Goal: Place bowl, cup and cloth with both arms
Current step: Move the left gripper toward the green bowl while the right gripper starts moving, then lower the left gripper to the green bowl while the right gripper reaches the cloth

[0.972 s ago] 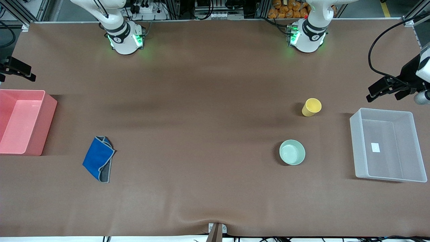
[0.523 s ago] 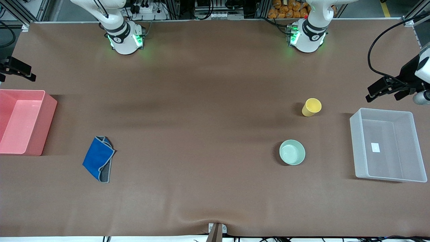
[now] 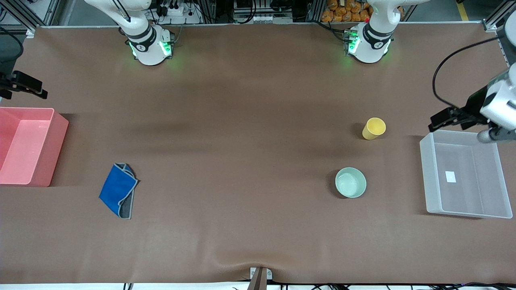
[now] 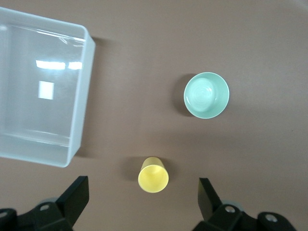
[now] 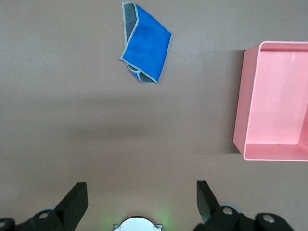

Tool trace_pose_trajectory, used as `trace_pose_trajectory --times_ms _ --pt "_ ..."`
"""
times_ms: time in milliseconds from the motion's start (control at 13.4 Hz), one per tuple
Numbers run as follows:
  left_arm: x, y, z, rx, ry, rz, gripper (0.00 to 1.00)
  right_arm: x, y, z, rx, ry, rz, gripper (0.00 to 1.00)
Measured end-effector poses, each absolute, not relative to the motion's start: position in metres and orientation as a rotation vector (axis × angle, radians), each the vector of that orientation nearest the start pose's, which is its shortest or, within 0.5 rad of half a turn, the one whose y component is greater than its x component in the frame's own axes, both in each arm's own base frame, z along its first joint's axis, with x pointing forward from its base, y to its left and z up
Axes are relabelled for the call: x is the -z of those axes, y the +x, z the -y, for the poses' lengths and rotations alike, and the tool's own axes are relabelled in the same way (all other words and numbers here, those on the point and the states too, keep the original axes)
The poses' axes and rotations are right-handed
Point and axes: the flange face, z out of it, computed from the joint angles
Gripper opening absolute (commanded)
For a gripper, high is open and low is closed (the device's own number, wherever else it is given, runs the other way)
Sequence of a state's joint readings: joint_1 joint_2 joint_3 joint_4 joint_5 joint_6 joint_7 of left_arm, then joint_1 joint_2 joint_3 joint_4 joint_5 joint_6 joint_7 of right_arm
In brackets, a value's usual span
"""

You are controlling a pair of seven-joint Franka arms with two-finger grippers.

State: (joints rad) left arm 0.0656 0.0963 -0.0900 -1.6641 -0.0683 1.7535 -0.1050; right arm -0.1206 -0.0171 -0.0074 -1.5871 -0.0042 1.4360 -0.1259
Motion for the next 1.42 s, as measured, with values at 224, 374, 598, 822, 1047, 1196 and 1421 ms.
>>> trace_pose_trajectory --times_ms 224,374,598,822,1047,1196,1421 --pt "-0.490 0.617 0.030 -0.056 -3.225 0.129 1.00 -0.594 0.531 0.069 -0.269 -3.109 -0.004 1.00" --pt "-0.457 0.628 0.040 -0.026 -3.234 0.111 1.00 -0.574 0.532 0.068 -0.309 -3.096 -0.004 1.00" --pt "-0.404 0.629 0.056 0.026 -3.243 0.085 1.00 -0.532 0.541 0.066 -0.379 -3.056 -0.003 1.00" --pt "-0.360 0.628 0.062 0.016 -3.247 0.080 1.00 -0.480 0.564 0.064 -0.418 -3.022 0.039 1.00" --pt "-0.332 0.629 0.068 0.071 -3.252 0.111 1.00 -0.436 0.589 0.062 -0.395 -3.020 0.080 1.00" --pt "-0.314 0.631 0.081 0.110 -3.257 0.161 1.00 -0.413 0.603 0.060 -0.358 -3.028 0.100 1.00" --pt "-0.282 0.634 0.101 0.147 -3.267 0.172 1.00 -0.374 0.624 0.059 -0.329 -3.028 0.170 1.00"
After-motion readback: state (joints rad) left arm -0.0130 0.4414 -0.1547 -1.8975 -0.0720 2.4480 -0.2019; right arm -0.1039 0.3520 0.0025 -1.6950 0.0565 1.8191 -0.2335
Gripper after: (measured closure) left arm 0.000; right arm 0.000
